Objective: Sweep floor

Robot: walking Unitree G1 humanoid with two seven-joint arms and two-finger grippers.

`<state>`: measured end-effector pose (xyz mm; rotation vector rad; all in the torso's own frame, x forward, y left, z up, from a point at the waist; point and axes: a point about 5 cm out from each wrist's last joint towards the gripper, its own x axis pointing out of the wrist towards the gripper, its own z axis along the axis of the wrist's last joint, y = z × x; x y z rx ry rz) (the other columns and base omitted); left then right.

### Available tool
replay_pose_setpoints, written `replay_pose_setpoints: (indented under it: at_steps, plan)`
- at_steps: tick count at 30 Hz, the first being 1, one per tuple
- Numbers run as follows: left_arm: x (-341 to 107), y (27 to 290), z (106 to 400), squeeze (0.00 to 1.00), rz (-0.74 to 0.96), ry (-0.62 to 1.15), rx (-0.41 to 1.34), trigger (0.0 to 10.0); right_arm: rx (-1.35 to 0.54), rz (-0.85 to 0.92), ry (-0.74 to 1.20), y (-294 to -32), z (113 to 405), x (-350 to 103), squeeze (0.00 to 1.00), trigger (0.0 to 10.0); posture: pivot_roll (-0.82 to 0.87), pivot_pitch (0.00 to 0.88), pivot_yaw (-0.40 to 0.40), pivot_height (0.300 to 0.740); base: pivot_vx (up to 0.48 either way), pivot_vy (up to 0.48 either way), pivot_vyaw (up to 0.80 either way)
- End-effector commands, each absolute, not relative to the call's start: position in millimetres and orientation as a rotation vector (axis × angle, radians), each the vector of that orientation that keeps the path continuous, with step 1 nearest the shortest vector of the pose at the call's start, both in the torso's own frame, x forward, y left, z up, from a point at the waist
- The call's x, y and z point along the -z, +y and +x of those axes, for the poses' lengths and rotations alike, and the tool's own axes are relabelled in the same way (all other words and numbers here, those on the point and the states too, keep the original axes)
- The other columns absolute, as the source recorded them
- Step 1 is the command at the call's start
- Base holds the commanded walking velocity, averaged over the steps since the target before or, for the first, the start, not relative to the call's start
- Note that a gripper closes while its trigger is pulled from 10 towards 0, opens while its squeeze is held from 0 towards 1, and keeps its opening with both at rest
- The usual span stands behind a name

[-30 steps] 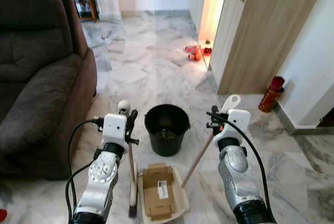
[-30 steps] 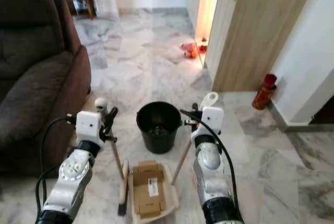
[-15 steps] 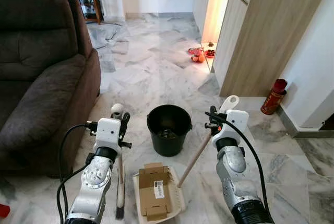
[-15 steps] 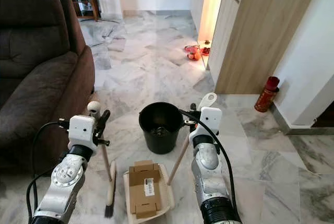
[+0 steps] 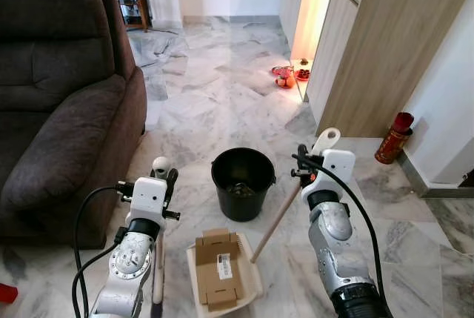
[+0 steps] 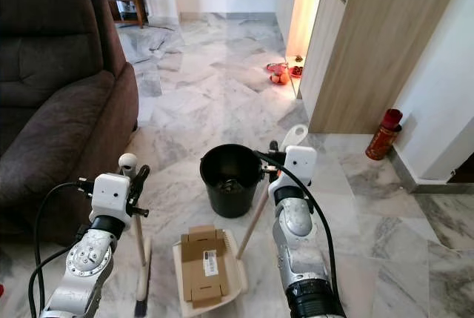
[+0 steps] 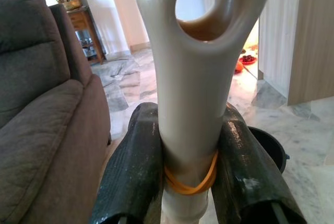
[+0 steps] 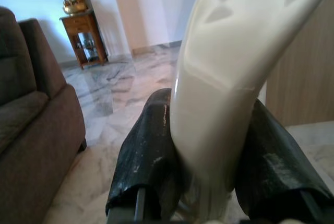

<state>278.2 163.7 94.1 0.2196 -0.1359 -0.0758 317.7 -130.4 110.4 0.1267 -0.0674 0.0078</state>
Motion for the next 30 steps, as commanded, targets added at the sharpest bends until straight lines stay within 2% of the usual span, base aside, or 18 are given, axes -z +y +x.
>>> replay_pose_setpoints:
  at_steps: [1, 12, 25, 30]
  plan:
    - [-103.9, 162.4, 282.4, 0.0, 0.231, -0.188, 0.075, 10.0, -0.013, 0.148, -0.13, -130.4, 318.4, -126.1, 0.0, 10.0, 0.1, 0.009, -0.008, 0.74, 0.0, 0.0, 0.0]
    - [-104.2, 163.8, 284.8, 0.0, 0.234, -0.192, 0.07, 10.0, -0.037, 0.16, -0.147, -132.1, 297.1, -148.0, 0.0, 10.0, 0.09, 0.012, -0.004, 0.74, 0.0, 0.0, 0.0]
    - [-103.5, 161.6, 286.4, 0.0, 0.233, -0.192, 0.081, 10.0, -0.049, 0.201, -0.253, -130.2, 296.7, -196.5, 0.0, 10.0, 0.09, 0.002, 0.002, 0.74, 0.0, 0.0, 0.0]
    - [-103.1, 159.9, 286.3, 0.0, 0.229, -0.196, 0.084, 10.0, 0.01, 0.216, -0.297, -136.6, 299.7, -207.0, 0.0, 10.0, 0.1, 0.0, -0.002, 0.74, 0.0, 0.0, 0.0]
